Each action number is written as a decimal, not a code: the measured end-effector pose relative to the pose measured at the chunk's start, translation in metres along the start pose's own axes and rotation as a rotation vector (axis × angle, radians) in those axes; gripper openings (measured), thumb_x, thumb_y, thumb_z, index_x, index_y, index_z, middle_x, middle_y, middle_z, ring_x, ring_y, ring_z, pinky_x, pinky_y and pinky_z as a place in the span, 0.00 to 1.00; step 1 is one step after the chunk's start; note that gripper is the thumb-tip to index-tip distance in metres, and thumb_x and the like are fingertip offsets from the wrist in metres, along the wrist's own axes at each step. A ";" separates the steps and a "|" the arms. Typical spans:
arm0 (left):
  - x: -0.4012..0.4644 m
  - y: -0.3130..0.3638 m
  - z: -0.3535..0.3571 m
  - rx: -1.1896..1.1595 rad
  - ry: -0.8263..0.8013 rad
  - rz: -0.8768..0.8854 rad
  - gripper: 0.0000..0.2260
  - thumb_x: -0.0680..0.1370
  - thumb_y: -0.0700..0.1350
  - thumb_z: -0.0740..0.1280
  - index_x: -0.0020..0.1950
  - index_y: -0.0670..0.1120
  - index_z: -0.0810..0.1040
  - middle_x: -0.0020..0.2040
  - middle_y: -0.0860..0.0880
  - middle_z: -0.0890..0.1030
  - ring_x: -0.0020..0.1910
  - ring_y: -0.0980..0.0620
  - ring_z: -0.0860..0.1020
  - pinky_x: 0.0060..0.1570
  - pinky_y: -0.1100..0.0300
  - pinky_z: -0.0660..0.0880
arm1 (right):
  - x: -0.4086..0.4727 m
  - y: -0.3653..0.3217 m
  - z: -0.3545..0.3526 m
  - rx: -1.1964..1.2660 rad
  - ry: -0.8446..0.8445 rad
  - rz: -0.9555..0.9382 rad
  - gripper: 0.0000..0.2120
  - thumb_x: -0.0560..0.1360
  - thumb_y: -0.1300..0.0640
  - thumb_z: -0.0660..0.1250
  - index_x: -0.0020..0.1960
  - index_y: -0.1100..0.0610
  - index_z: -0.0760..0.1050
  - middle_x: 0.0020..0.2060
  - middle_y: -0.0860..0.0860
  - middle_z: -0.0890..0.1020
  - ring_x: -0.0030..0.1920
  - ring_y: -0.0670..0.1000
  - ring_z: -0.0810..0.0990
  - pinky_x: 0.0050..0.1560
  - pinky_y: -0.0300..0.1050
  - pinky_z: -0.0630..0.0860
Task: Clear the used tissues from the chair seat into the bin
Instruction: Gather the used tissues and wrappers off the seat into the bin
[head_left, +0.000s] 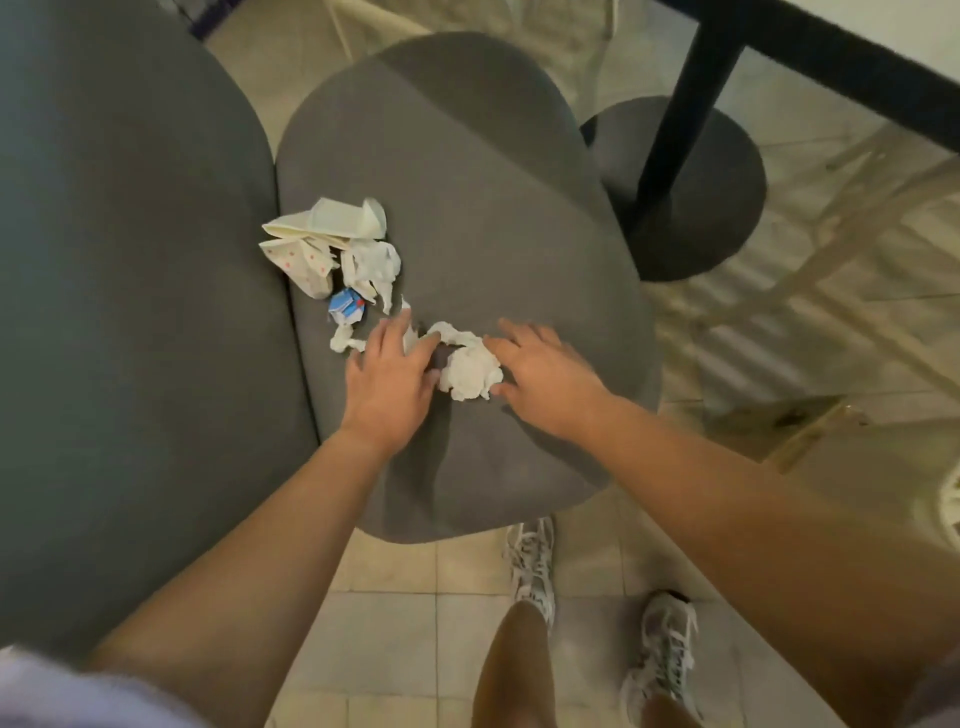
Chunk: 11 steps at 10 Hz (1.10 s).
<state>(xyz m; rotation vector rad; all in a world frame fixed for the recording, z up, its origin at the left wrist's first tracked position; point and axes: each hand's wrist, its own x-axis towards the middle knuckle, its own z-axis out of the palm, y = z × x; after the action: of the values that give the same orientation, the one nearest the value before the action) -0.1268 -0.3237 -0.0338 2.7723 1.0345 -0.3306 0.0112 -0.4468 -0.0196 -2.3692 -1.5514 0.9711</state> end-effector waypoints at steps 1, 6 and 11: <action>0.015 -0.026 0.012 -0.010 -0.024 -0.059 0.20 0.79 0.52 0.59 0.71 0.54 0.64 0.75 0.43 0.56 0.74 0.40 0.53 0.65 0.34 0.61 | 0.036 -0.009 0.014 0.026 -0.059 -0.058 0.29 0.77 0.55 0.63 0.75 0.53 0.54 0.77 0.52 0.51 0.76 0.58 0.49 0.74 0.57 0.56; 0.041 -0.053 0.039 -0.253 -0.038 -0.062 0.14 0.79 0.39 0.59 0.63 0.47 0.74 0.62 0.39 0.68 0.60 0.41 0.64 0.57 0.50 0.67 | 0.089 -0.013 0.035 -0.099 -0.019 -0.220 0.10 0.73 0.70 0.62 0.54 0.62 0.73 0.55 0.56 0.73 0.59 0.56 0.68 0.52 0.54 0.74; 0.009 0.000 0.006 -0.595 0.163 0.070 0.09 0.74 0.27 0.60 0.47 0.38 0.77 0.48 0.46 0.68 0.49 0.49 0.71 0.49 0.77 0.63 | 0.003 0.023 -0.004 -0.061 0.125 -0.085 0.07 0.74 0.65 0.63 0.53 0.62 0.73 0.54 0.55 0.74 0.59 0.54 0.68 0.53 0.50 0.74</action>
<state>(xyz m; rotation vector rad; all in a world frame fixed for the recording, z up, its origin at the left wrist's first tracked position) -0.1212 -0.3195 -0.0421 2.3080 0.8825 0.1919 0.0318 -0.4535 -0.0283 -2.3329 -1.6411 0.7537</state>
